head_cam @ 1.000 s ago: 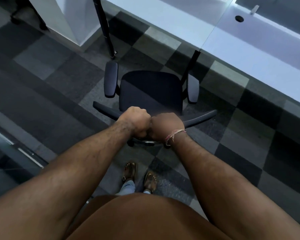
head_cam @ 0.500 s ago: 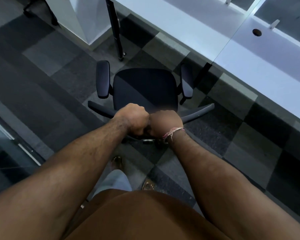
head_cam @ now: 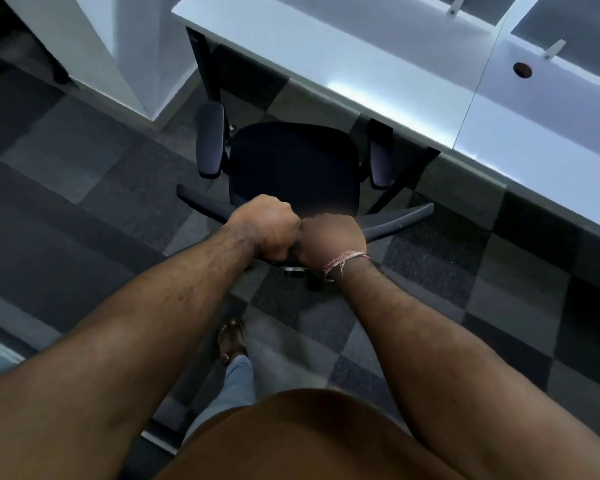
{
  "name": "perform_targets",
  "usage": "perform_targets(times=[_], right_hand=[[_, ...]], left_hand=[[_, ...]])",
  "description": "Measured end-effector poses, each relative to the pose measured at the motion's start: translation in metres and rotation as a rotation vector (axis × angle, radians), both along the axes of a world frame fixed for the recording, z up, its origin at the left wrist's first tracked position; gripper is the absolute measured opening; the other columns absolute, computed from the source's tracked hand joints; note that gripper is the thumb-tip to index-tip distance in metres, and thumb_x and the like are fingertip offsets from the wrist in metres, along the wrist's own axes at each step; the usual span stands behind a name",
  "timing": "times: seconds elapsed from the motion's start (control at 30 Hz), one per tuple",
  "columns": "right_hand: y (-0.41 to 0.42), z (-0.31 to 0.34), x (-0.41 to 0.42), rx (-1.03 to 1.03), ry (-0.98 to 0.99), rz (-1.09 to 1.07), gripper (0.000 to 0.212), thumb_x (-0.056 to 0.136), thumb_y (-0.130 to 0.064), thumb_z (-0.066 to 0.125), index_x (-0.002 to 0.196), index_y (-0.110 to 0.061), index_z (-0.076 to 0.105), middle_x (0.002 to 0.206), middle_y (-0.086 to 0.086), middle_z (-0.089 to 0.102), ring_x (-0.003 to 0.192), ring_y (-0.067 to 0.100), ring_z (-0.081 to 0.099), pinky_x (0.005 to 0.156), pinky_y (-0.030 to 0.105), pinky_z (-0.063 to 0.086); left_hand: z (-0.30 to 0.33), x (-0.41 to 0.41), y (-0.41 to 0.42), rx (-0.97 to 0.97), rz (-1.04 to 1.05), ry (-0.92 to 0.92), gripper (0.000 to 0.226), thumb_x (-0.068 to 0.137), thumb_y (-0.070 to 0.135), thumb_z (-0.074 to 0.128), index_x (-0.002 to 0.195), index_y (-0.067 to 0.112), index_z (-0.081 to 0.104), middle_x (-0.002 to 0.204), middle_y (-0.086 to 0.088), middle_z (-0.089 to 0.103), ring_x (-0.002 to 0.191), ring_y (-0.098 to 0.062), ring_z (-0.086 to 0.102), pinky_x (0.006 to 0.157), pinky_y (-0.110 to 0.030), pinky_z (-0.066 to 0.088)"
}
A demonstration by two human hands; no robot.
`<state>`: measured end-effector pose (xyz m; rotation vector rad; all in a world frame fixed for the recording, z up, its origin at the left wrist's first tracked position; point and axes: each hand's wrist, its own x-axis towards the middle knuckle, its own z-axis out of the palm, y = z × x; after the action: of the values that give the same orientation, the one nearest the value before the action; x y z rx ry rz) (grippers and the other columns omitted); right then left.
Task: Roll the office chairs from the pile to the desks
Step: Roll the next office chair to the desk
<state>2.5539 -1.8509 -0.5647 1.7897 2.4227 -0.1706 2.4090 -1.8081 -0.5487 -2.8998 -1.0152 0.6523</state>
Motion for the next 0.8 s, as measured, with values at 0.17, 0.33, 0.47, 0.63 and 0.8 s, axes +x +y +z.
perform_targets(times=[0.17, 0.33, 0.47, 0.63, 0.8], right_hand=[[0.045, -0.002, -0.040, 0.013, -0.011, -0.078, 0.029, 0.082, -0.052, 0.055, 0.081, -0.024, 0.065, 0.076, -0.003, 0.067, 0.068, 0.024, 0.065, 0.055, 0.030, 0.040], [0.085, -0.003, -0.067, 0.012, -0.009, -0.143, 0.031, 0.082, -0.055, 0.056, 0.083, -0.026, 0.064, 0.077, -0.004, 0.067, 0.067, 0.022, 0.064, 0.055, 0.030, 0.037], [0.119, -0.003, -0.079, 0.018, 0.022, -0.171, 0.032, 0.085, -0.055, 0.053, 0.085, -0.025, 0.065, 0.078, -0.003, 0.067, 0.069, 0.022, 0.065, 0.056, 0.030, 0.036], [0.171, -0.001, -0.086, 0.015, 0.054, -0.205, 0.027, 0.086, -0.050, 0.055, 0.085, -0.024, 0.064, 0.080, -0.002, 0.067, 0.072, 0.024, 0.065, 0.057, 0.030, 0.034], [0.217, 0.000, -0.088, 0.030, 0.079, -0.198, 0.034, 0.086, -0.055, 0.056, 0.086, -0.022, 0.066, 0.082, -0.001, 0.069, 0.073, 0.024, 0.066, 0.057, 0.030, 0.036]], left_hand=[[0.000, -0.038, 0.062, -0.001, -0.144, 0.002, 0.032, 0.097, 0.051, 0.045, 0.077, 0.028, 0.054, 0.072, 0.007, 0.059, 0.065, -0.015, 0.059, 0.061, -0.035, 0.056], [0.000, -0.061, 0.111, -0.003, -0.173, 0.011, 0.031, 0.096, 0.049, 0.048, 0.079, 0.026, 0.061, 0.073, 0.006, 0.060, 0.065, -0.016, 0.060, 0.061, -0.035, 0.055], [-0.004, -0.069, 0.151, 0.013, -0.203, 0.018, 0.026, 0.095, 0.046, 0.050, 0.082, 0.027, 0.062, 0.079, 0.006, 0.064, 0.069, -0.017, 0.062, 0.058, -0.033, 0.048], [-0.006, -0.073, 0.208, 0.030, -0.217, 0.054, 0.024, 0.093, 0.047, 0.053, 0.084, 0.028, 0.064, 0.080, 0.008, 0.065, 0.069, -0.015, 0.062, 0.057, -0.032, 0.045], [-0.004, -0.071, 0.249, 0.003, -0.080, 0.025, 0.019, 0.088, 0.047, 0.058, 0.085, 0.029, 0.065, 0.085, 0.007, 0.068, 0.075, -0.018, 0.066, 0.066, -0.037, 0.056]])
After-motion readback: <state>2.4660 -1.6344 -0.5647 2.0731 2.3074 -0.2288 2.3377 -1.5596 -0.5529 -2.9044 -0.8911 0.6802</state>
